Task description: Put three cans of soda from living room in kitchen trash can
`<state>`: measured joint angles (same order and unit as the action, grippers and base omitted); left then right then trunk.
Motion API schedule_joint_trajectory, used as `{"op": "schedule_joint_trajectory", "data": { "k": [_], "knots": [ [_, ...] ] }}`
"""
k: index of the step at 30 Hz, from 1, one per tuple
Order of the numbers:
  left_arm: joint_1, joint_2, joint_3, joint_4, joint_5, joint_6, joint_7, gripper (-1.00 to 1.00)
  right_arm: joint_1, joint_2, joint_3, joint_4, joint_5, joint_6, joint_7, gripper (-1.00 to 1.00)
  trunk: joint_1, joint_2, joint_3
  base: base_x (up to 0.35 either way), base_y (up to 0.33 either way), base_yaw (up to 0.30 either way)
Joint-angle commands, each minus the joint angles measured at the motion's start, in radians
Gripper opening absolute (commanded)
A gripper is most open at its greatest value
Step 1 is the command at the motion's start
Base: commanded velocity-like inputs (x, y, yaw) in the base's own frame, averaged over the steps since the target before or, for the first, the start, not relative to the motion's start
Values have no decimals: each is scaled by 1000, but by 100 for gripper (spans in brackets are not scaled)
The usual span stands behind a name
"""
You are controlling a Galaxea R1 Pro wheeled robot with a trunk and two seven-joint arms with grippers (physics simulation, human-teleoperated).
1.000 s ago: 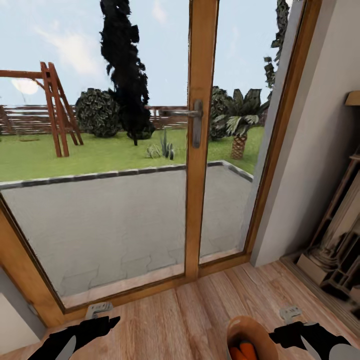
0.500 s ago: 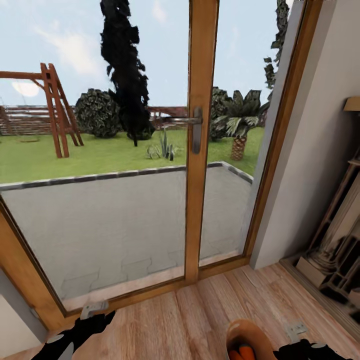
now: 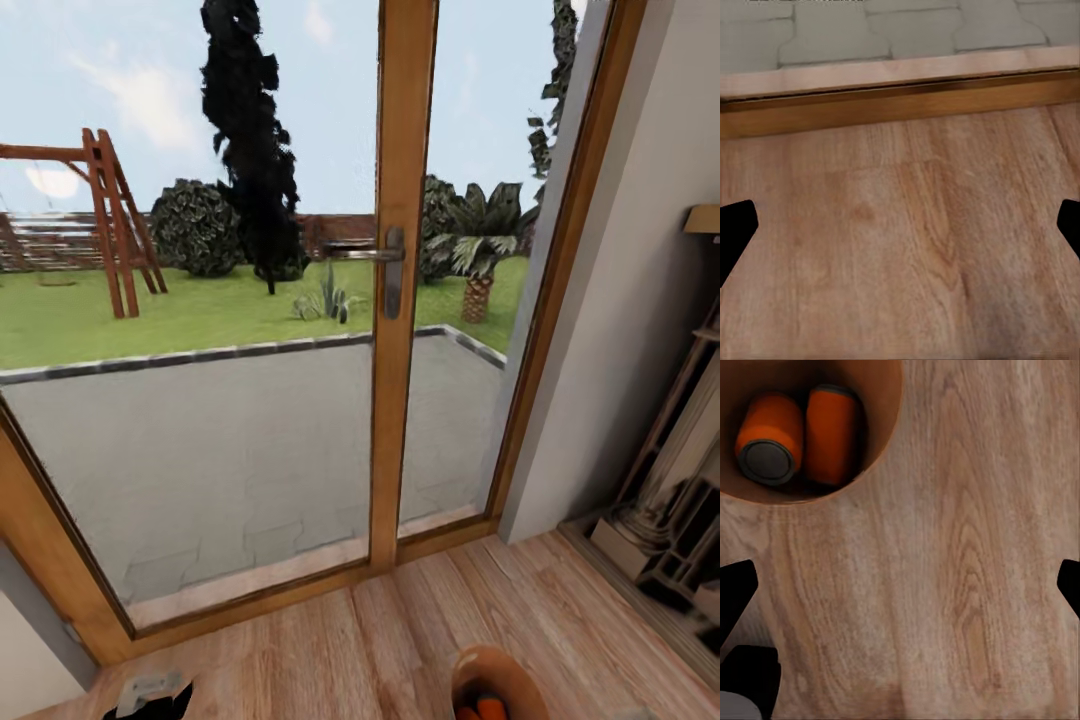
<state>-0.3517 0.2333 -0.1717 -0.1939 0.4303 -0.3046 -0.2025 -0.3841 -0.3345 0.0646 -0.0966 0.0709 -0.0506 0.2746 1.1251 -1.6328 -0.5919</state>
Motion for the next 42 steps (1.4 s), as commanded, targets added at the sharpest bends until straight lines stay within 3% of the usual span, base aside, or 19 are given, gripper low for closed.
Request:
{"op": "schedule_joint_trajectory", "data": {
  "k": [1,6,8,11,13,30,35,42],
  "knots": [
    [0,0,0,21,0,-23,0,100,12,-2,-2,0,0,-9,0,100,-4,7,3,0,0,0],
    [19,0,0,62,0,-89,0,100,59,-5,-4,4,0,-73,0,100,-23,42,19,0,0,0],
    [43,-1,0,71,0,-135,1,100,92,-4,-4,36,-2,-265,-12,100,-31,56,25,0,0,0],
    [93,-4,0,75,1,-221,2,100,109,0,-4,106,-3,-396,-32,100,-42,77,35,0,0,0],
    [120,-12,0,88,1,-273,2,100,114,1,-4,124,-3,-425,-37,100,-50,91,41,0,0,0],
    [246,-19,1,109,3,-465,3,100,176,6,-5,136,-9,-470,-40,100,-115,210,94,0,0,0],
    [294,-19,1,110,3,-524,3,100,208,8,-5,136,-91,-512,-40,100,-134,245,110,0,0,0],
    [354,-22,2,111,3,-625,3,100,246,13,-5,136,-122,-520,-40,100,-161,294,132,0,0,0]
  ]
}}
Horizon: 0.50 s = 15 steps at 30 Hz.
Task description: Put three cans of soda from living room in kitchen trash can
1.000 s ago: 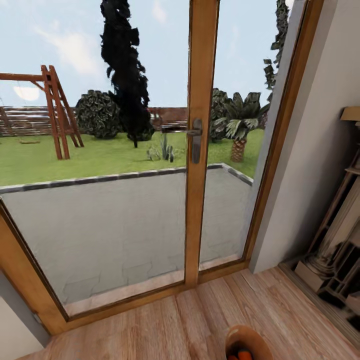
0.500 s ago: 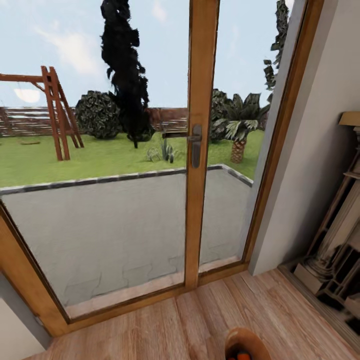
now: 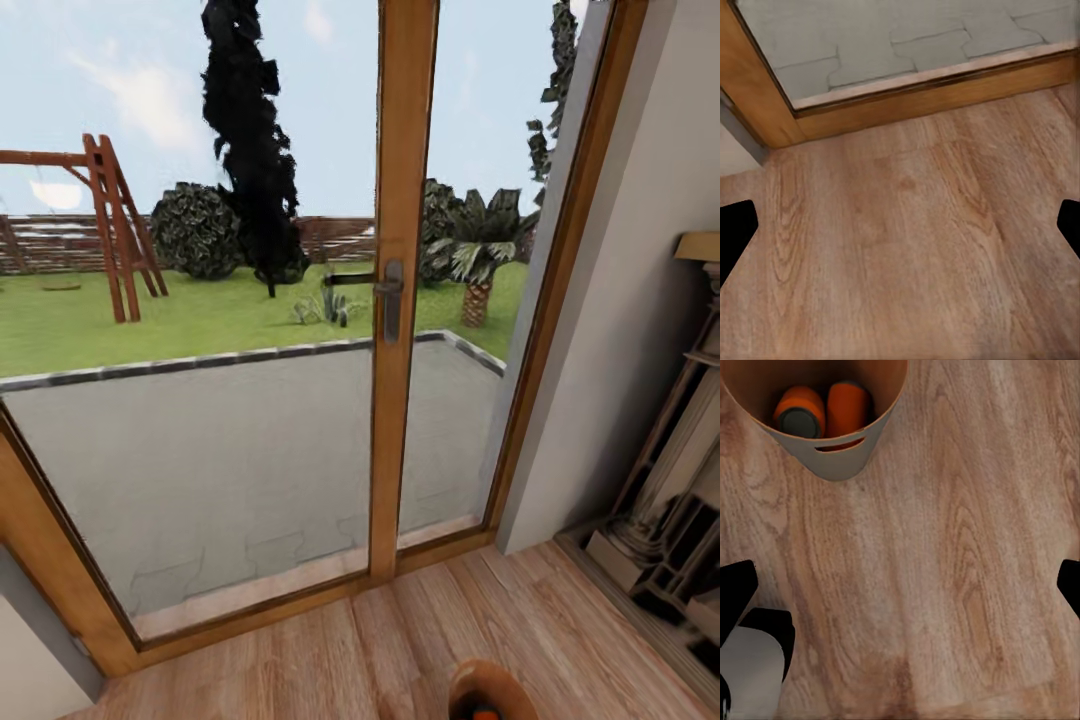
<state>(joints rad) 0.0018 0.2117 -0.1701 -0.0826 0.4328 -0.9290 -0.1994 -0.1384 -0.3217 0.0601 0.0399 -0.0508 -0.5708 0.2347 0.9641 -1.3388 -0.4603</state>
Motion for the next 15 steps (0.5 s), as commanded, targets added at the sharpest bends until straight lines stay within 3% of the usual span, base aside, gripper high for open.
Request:
{"op": "schedule_joint_trajectory", "data": {
  "k": [1,8,10,11,12,15],
  "knots": [
    [10,-2,0,0,0,-17,0,100,5,3,0,0,-2,-1,0,100,-4,7,3,0,0,0],
    [66,-19,1,1,1,-89,0,100,56,25,0,0,-27,-43,-1,100,-31,56,25,0,0,0],
    [81,-22,1,1,2,-95,0,100,70,28,0,0,-50,-55,-1,100,-38,70,31,0,0,0],
    [106,-25,1,1,2,-107,0,100,96,38,0,1,-99,-68,-1,100,-42,77,35,0,0,0],
    [116,-26,1,1,2,-118,0,100,109,46,0,1,-115,-71,-1,100,-46,84,38,0,0,0],
    [133,-28,1,1,3,-118,0,100,121,55,0,1,-130,-74,-4,100,-58,105,47,0,0,0]
  ]
}}
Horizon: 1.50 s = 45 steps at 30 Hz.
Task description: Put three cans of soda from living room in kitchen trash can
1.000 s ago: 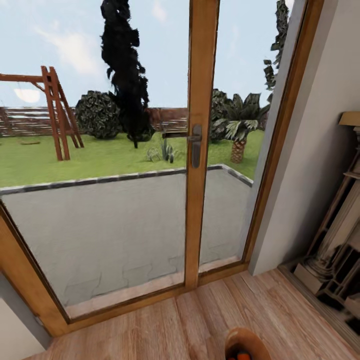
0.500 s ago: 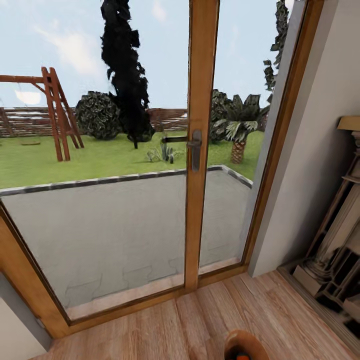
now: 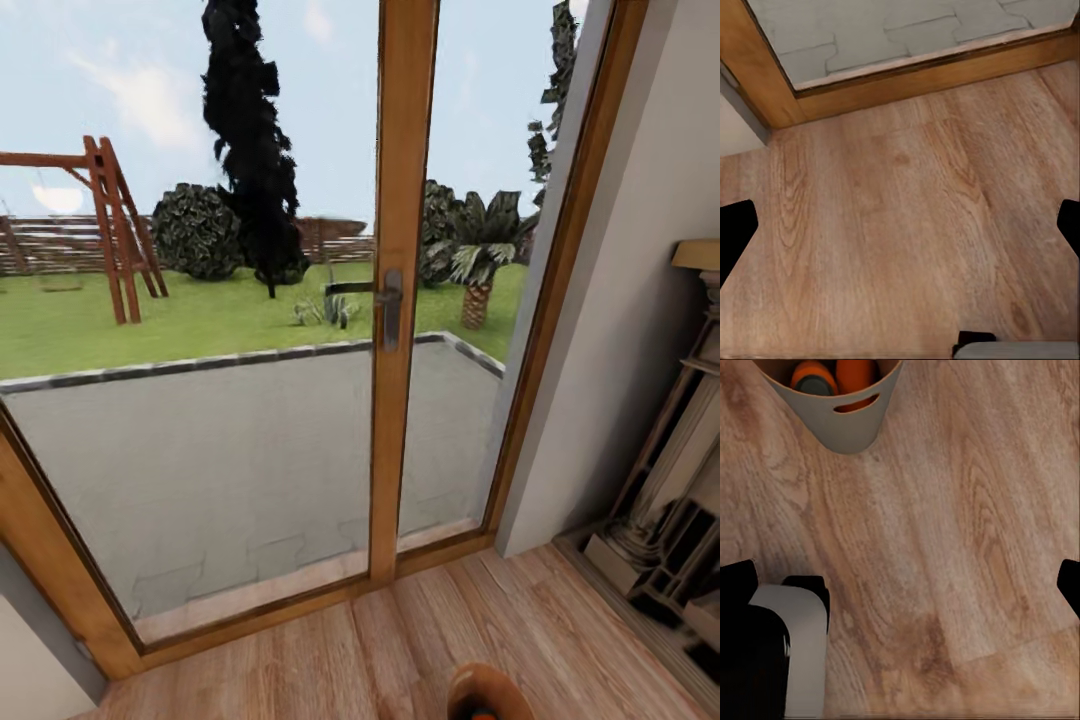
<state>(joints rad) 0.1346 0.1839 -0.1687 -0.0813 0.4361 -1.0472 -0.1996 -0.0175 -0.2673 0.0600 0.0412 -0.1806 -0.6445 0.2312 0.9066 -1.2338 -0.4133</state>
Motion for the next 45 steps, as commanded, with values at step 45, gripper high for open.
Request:
{"op": "schedule_joint_trajectory", "data": {
  "k": [45],
  "knots": [
    [23,-5,6,-4,-4,64,-4,100,13,192,-9,-15,-10,4,-81,100,-19,35,16,0,0,0]
  ]
}}
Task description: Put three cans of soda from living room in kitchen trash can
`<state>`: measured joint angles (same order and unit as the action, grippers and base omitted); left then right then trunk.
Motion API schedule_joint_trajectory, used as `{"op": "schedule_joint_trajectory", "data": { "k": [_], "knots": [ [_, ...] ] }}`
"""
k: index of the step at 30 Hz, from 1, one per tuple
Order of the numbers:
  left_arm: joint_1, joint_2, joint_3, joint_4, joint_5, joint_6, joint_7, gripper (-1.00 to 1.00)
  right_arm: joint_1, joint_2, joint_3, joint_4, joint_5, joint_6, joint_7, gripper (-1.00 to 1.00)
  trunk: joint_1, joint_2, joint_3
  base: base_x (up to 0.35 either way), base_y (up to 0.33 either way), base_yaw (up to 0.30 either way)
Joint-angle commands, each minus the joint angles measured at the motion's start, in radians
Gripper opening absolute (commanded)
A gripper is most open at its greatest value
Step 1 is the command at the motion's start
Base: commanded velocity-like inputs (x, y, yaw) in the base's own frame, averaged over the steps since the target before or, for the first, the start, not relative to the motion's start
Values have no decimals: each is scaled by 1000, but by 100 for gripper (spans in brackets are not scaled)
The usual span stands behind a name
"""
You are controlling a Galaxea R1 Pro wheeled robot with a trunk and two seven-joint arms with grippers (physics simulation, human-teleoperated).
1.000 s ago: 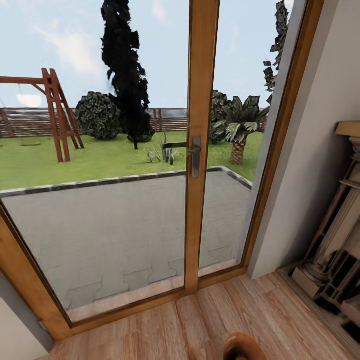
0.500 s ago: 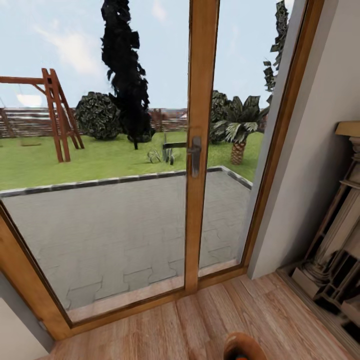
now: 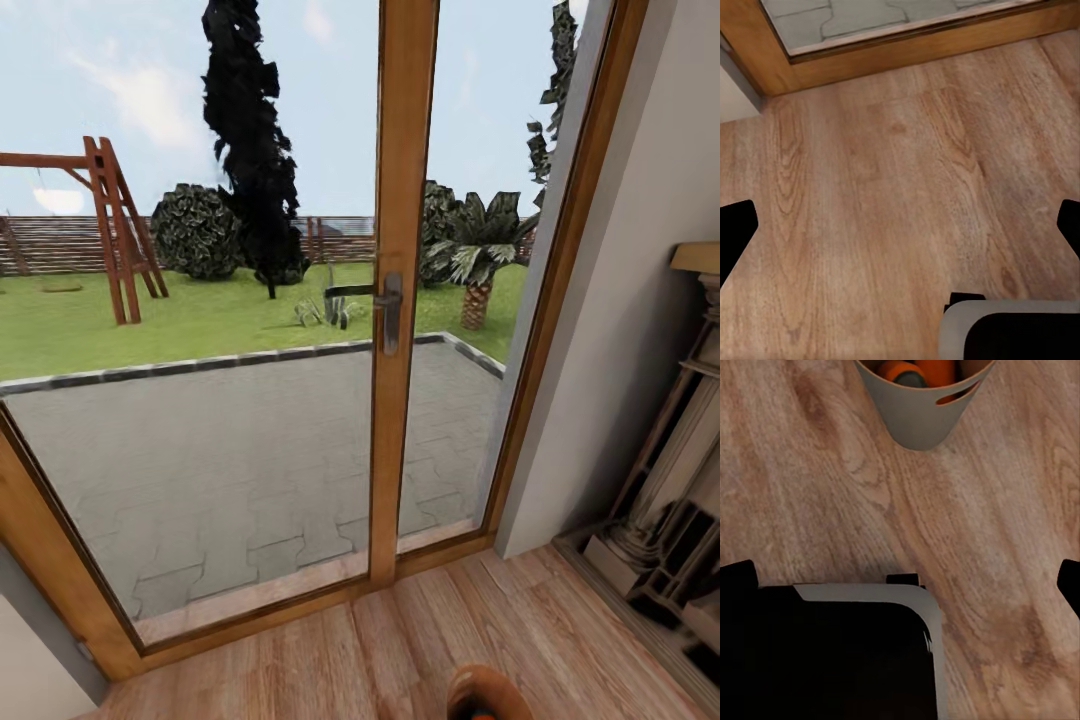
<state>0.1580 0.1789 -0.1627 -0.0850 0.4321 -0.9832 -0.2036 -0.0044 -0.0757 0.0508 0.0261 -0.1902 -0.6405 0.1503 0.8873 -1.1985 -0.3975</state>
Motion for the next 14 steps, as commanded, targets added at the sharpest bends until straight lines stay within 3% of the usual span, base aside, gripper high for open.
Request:
{"op": "schedule_joint_trajectory", "data": {
  "k": [1,14],
  "knots": [
    [0,0,0,0,0,0,0,100,0,1,0,0,0,0,0,100,0,0,0,0,0,0],
    [0,-2,0,0,0,0,0,100,0,6,1,-2,0,0,0,100,0,0,0,0,0,0]
  ]
}}
